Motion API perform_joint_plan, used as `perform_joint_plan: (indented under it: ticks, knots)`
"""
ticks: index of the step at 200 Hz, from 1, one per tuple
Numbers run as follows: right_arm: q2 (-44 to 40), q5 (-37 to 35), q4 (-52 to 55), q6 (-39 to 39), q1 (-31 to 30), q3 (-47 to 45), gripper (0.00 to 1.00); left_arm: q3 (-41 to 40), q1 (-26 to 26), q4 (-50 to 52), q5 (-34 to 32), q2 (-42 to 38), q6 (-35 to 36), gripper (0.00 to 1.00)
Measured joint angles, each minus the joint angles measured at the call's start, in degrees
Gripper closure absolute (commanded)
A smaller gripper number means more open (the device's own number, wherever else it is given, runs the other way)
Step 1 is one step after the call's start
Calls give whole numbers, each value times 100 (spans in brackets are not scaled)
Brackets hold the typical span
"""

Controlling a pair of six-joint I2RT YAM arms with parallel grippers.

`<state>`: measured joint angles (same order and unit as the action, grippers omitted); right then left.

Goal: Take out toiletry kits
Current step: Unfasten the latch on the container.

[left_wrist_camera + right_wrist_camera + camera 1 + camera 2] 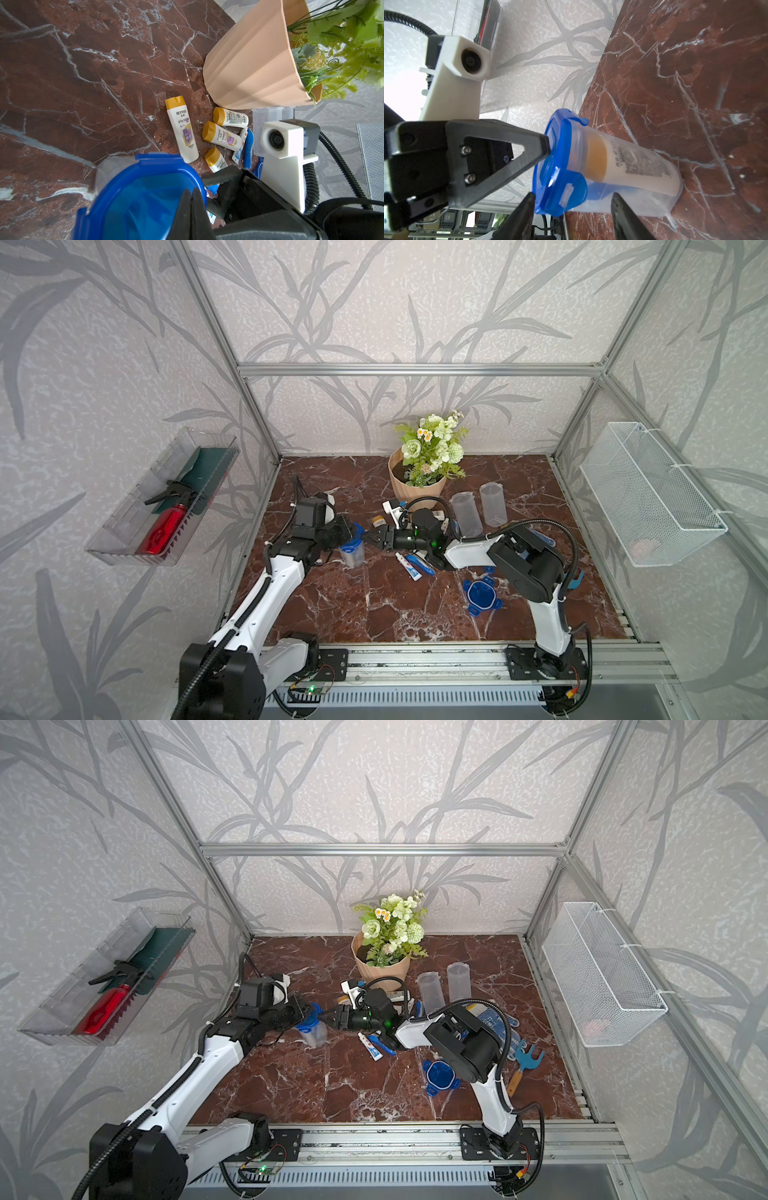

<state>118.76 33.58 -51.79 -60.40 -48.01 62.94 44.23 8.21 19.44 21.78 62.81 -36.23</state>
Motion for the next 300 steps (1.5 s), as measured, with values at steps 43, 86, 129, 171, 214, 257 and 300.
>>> perform_joint_plan:
  ticks: [43, 86, 129, 171, 214, 257, 300]
  knots:
    - [24, 55, -433, -323, -4, -2, 44, -238, 26, -116, 42, -249, -42, 100]
    - [282, 103, -802, -719, -31, 2, 47, -402, 35, -186, 48, -415, -105, 100]
    - [297, 109, -796, -782, -81, 2, 48, -479, 37, -208, 52, -507, -144, 100]
    - [319, 144, -1062, -1056, -81, 2, 49, -621, 37, -363, 63, -588, -238, 100]
    - [391, 140, -1274, -1285, -81, 0, 50, -826, 37, -564, 57, -678, -365, 100]
    - [503, 98, -1591, -1537, -76, -11, 51, -931, 37, -774, 42, -686, -468, 100]
    - [511, 94, -1624, -1611, -72, -11, 51, -1104, 35, -1003, 20, -782, -560, 100]
